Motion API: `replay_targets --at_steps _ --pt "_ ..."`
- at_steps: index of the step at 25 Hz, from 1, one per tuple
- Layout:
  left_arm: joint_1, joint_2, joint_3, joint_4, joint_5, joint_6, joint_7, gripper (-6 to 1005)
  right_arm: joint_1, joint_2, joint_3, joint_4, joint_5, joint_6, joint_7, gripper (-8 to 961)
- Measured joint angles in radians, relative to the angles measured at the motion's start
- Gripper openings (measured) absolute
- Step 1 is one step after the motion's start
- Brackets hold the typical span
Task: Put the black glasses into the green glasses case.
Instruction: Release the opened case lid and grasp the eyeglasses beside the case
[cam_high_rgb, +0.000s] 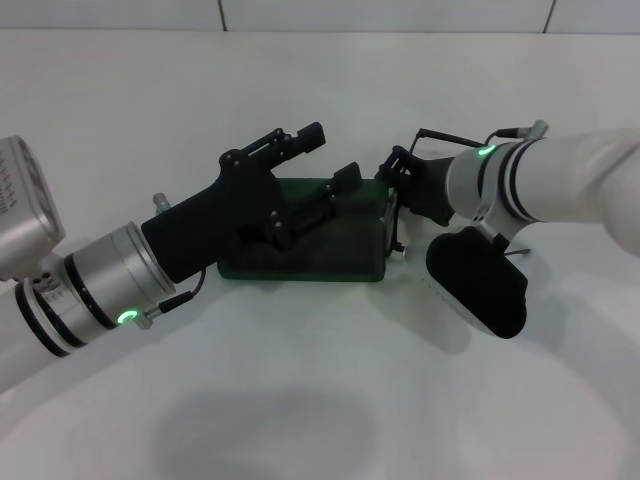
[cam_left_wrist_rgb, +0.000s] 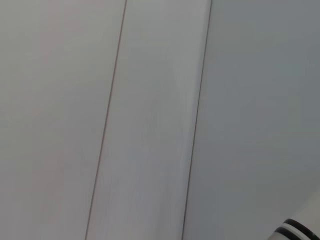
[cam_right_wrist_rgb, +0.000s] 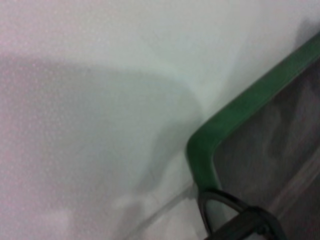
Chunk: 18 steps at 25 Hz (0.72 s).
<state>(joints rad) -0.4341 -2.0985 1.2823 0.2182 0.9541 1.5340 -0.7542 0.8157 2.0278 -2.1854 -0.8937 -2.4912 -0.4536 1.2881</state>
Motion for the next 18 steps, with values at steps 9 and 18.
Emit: replay_targets --at_steps 9,18 --pt "0.000 0.001 0.001 -0.003 0.000 0.000 -0.002 650 -0.095 0.000 0.120 -0.103 -0.003 -0.060 -0.003 198" --pt "0.002 0.004 0.007 -0.002 0.000 0.005 -0.002 650 -0.169 0.000 0.246 -0.212 0.000 -0.181 0.001 101"
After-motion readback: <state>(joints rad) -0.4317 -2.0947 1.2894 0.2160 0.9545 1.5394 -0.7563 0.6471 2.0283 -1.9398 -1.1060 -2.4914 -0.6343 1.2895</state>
